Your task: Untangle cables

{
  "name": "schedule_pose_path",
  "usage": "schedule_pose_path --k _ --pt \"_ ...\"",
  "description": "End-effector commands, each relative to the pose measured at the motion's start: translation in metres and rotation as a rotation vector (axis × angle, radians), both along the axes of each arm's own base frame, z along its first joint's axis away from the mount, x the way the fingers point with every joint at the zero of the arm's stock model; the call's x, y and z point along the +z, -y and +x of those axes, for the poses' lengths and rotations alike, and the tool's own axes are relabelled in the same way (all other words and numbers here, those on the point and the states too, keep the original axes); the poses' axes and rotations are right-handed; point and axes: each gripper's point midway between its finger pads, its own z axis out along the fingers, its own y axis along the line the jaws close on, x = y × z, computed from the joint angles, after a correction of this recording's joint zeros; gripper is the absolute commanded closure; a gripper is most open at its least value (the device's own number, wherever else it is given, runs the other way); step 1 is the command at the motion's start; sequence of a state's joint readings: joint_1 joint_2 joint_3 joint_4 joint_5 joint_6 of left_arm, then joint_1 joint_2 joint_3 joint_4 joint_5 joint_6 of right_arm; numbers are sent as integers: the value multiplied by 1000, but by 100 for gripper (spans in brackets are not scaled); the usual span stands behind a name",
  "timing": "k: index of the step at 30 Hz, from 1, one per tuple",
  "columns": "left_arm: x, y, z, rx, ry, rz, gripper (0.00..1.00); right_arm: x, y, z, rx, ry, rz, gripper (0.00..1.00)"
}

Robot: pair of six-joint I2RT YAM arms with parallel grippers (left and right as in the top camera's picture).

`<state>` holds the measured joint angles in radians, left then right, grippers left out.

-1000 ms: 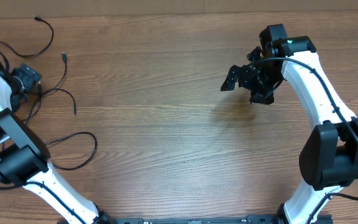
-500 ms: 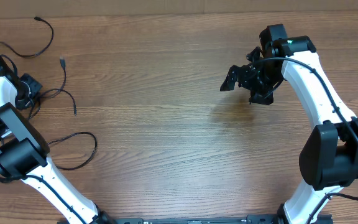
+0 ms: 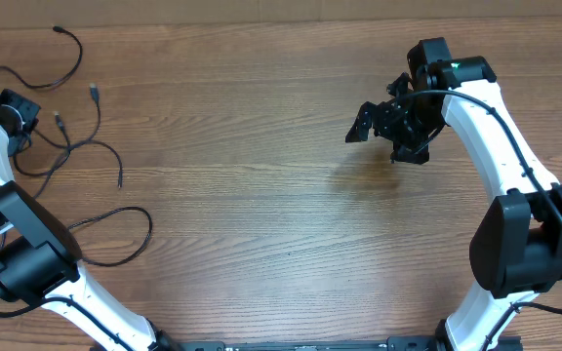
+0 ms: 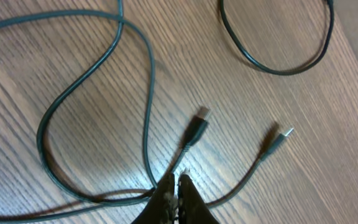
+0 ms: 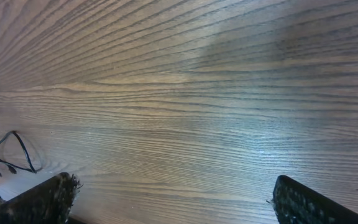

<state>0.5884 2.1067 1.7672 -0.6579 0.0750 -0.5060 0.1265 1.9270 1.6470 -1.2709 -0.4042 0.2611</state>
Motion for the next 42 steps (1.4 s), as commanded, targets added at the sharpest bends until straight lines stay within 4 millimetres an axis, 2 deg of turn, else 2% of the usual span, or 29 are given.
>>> schedule_pose_path --k 1,5,7,9,10,12,14,16,17,20,21,22,23,24,26,27,30,32,34,35,36,38,41,42 --pt "19 3 4 -13 27 16 96 12 -3 -1 5 33 13 0" --pt "16 4 -1 -9 6 7 96 12 -3 -1 5 33 12 0" --pt "12 -2 -11 24 -43 35 96 12 -3 -1 5 33 12 0" --pt "4 -21 -34 105 -156 117 44 12 -3 -1 5 33 12 0" --pt "-1 -30 -46 137 -205 143 40 12 -3 -1 5 33 12 0" --pt "-13 -39 -56 129 -250 144 31 12 -3 -1 5 33 12 0" --pt "-30 -49 -67 130 -287 121 15 12 -3 -1 5 33 12 0" --pt "-42 -64 -78 139 -309 118 14 11 -2 -3 5 25 12 0" --pt "-40 -82 -84 118 -306 156 18 11 -2 -5 5 16 10 0" --pt "-32 -106 -81 25 -247 209 22 11 -2 -5 5 15 10 0" --pt "-30 -104 -72 -74 -176 188 35 11 -2 -3 5 23 11 0" --pt "-29 -100 -67 -120 -145 178 39 12 -2 -2 5 30 12 0" --pt "-26 -90 -55 -237 -76 161 45 12 -3 0 4 38 13 0" --pt "-24 -83 -48 -319 -44 164 44 12 -3 2 0 43 14 0" --pt "-19 -83 -44 -378 -68 222 33 12 -3 3 -18 41 16 0" --pt "-16 -83 -43 -389 -83 239 33 12 -3 3 -20 41 17 0" --pt "22 -84 -27 -394 -52 275 37 12 -4 3 -16 41 16 0" --pt "74 -71 -1 -414 84 273 38 12 -8 2 -4 43 16 0" --pt "106 -63 12 -376 149 264 39 12 -14 2 9 49 18 0" --pt "117 -59 18 -351 160 269 27 13 -19 1 24 53 18 0" --pt "118 -55 23 -360 163 279 2 13 -23 -1 35 54 19 0" --pt "111 -53 27 -353 113 320 0 13 -31 -3 55 56 20 0" --pt "87 -58 21 -300 10 352 0 13 -47 -8 102 65 21 0" --pt "73 -60 20 -268 -11 349 0 12 -54 -11 125 72 9 0"
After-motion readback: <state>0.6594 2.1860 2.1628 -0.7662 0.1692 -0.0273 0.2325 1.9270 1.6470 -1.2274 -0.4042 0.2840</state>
